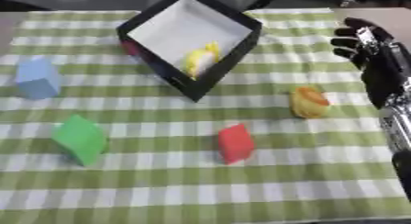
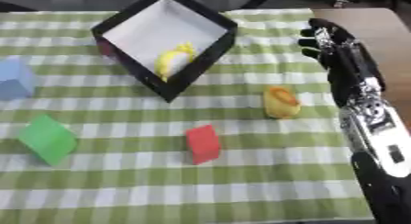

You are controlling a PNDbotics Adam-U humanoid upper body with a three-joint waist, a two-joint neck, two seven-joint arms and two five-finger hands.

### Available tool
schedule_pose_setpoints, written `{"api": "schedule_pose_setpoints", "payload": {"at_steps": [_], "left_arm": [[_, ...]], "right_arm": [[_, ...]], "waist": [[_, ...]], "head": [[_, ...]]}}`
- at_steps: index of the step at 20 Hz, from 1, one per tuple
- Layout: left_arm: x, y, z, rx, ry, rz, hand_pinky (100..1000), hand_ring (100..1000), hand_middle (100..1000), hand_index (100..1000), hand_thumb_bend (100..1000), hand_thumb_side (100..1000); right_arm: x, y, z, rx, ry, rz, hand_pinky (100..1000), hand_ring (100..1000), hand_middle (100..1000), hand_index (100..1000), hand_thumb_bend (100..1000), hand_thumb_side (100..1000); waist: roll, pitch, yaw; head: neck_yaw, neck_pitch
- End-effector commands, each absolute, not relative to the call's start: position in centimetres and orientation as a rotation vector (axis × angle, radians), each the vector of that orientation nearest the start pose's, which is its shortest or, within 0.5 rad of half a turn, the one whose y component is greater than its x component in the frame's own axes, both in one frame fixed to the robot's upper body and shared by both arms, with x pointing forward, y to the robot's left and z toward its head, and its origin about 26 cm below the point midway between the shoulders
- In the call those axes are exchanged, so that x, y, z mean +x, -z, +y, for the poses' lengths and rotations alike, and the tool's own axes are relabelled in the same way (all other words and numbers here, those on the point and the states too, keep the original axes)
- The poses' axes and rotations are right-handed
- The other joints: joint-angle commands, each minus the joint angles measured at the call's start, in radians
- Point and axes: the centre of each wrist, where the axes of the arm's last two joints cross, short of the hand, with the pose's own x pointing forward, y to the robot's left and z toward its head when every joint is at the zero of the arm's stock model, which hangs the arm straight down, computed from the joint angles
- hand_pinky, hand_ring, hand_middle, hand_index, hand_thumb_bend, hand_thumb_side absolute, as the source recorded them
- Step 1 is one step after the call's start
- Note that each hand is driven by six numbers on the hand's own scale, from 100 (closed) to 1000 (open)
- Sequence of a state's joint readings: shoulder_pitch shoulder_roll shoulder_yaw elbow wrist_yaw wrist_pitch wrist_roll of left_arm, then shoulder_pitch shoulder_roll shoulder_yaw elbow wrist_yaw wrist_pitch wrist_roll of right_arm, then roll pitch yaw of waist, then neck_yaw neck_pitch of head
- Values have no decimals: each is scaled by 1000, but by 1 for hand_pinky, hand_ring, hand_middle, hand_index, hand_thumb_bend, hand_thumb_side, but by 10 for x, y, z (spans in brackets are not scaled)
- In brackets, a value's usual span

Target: Pick up objects on the table and place them in the box.

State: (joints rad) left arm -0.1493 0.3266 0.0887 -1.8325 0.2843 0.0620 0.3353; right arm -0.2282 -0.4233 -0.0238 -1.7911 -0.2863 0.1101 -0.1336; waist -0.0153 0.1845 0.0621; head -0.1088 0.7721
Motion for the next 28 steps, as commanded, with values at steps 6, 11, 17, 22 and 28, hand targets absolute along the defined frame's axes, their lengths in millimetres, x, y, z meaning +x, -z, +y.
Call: {"api": "schedule_pose_setpoints", "payload": {"at_steps": [6, 11, 17, 22, 28], "left_arm": [[308, -178, 344, 429, 25, -2002, 849, 810, 828, 780, 161, 715], [321, -215, 380, 616, 357, -1857, 841, 814, 827, 797, 165, 699], [329, -251, 409, 761, 800, -1567, 825, 811, 819, 835, 251, 639], [336, -276, 411, 850, 1169, -1363, 820, 803, 801, 858, 321, 642], [345, -287, 404, 837, 1446, -1155, 815, 800, 794, 864, 389, 665]], "right_arm": [[315, -156, -312, -140, -120, -1928, 829, 772, 704, 819, 100, 642], [315, -155, -313, -145, -132, -1920, 829, 773, 705, 820, 100, 645], [315, -155, -314, -150, -146, -1915, 829, 773, 706, 820, 100, 646], [314, -155, -314, -152, -155, -1910, 829, 773, 706, 820, 100, 647], [314, -154, -315, -155, -163, -1907, 829, 773, 707, 819, 100, 648]], "waist": [[10, -37, -1], [20, -37, 1], [30, -39, 1], [33, -42, -1], [37, -43, -1]], "head": [[-1, -2], [-1, -2], [1, -2], [5, -2], [7, -2]]}}
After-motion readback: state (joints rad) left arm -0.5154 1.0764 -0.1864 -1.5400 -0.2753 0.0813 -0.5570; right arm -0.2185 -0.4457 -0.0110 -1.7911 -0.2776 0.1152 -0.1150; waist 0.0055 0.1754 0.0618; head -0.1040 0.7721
